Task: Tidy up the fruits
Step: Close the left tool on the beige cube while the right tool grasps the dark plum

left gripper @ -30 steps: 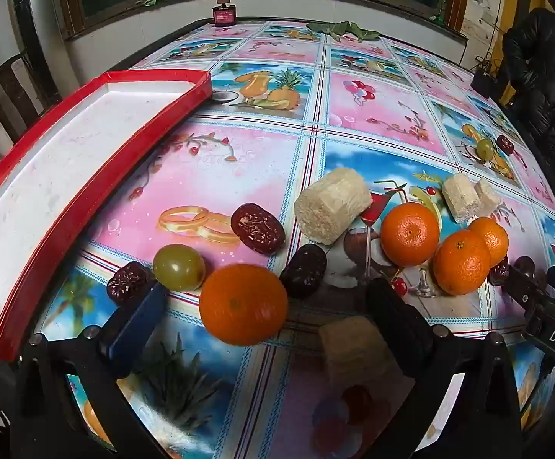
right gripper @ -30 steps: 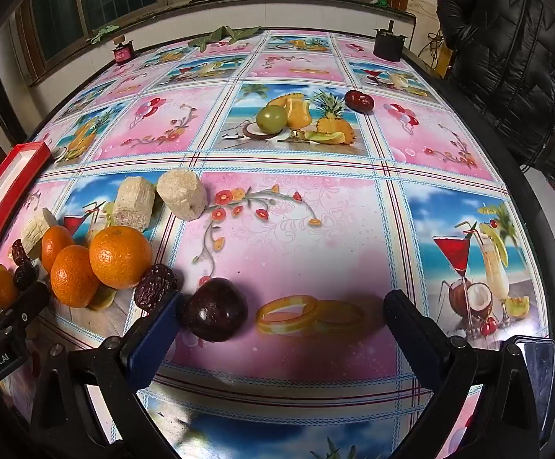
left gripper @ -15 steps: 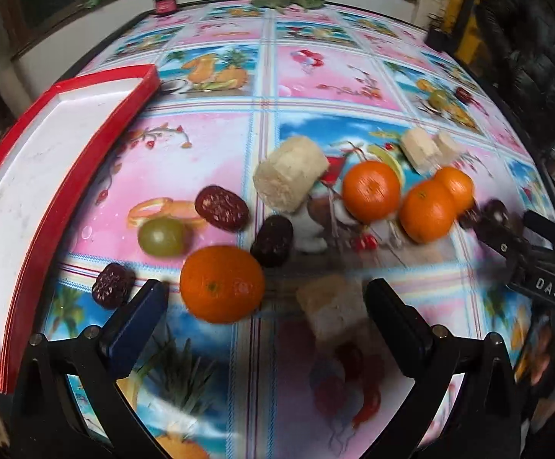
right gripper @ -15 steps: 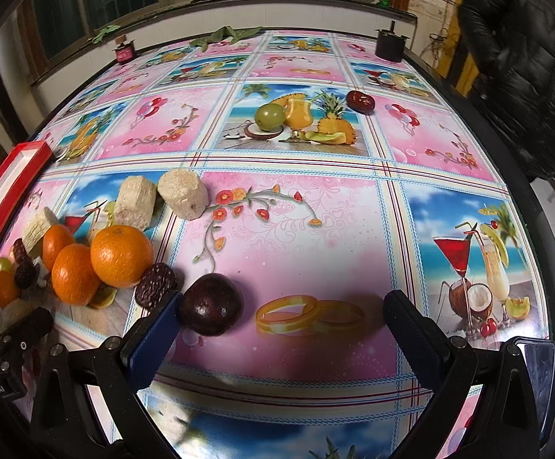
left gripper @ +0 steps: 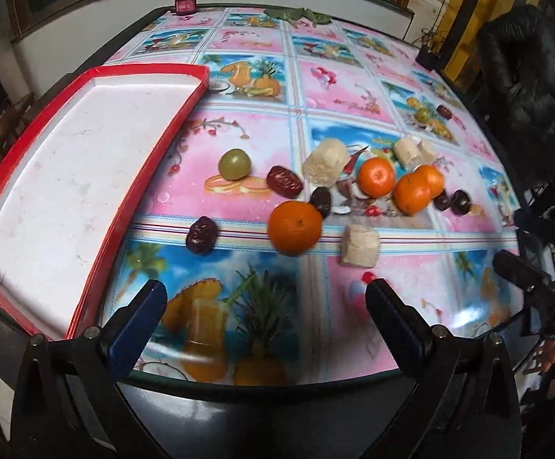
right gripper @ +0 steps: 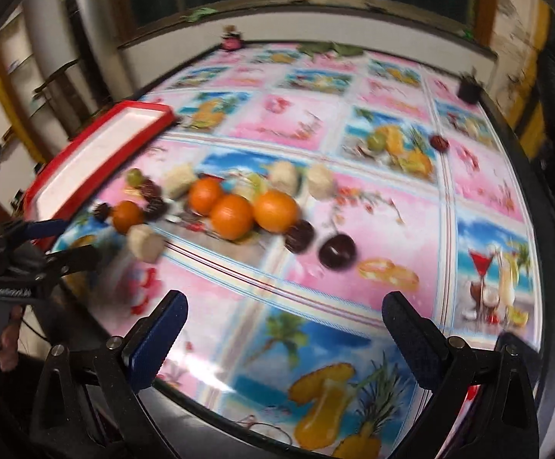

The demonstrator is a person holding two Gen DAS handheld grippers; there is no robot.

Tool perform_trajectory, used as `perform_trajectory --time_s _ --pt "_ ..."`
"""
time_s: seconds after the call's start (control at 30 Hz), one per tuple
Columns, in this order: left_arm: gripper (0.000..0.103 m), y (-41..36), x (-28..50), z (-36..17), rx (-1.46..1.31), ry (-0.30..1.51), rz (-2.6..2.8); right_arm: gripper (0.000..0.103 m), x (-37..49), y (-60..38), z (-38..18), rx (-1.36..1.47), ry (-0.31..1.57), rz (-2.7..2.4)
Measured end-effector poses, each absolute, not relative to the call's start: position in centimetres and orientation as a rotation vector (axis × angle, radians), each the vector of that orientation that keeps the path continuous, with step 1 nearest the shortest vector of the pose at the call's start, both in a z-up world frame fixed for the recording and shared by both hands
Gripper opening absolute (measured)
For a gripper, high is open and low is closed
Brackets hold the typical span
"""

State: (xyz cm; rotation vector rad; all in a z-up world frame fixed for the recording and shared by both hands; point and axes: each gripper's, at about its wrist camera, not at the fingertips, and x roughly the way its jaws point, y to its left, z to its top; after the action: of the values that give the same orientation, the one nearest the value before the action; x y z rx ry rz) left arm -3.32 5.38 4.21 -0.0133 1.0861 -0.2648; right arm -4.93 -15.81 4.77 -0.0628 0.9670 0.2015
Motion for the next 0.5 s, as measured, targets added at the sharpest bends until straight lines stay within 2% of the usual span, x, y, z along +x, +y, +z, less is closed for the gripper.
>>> perform_trajectory --time_s 0.27,0.33,0.43,0.5 --pt "0.101 1.6 -3.8 4.2 0.003 1.102 -0.378 0.086 -3.8 -16.8 4.4 -0.071 1.013 0.238" --pt "0.095 0.8 -3.6 4.1 0.007 1.103 -0.397 0.078 -3.5 -17.6 3.9 -0.065 1.037 0.233" --pt "0.079 0.0 -3.0 3.7 0.004 1.111 -0.405 0.070 -2.9 -18.6 3.4 -0.065 1.061 0.229" --pt "0.062 -0.2 -2.7 3.5 -0.012 1.120 -0.406 0.066 -2.4 -19.0 2.8 -0.073 1.075 0.236"
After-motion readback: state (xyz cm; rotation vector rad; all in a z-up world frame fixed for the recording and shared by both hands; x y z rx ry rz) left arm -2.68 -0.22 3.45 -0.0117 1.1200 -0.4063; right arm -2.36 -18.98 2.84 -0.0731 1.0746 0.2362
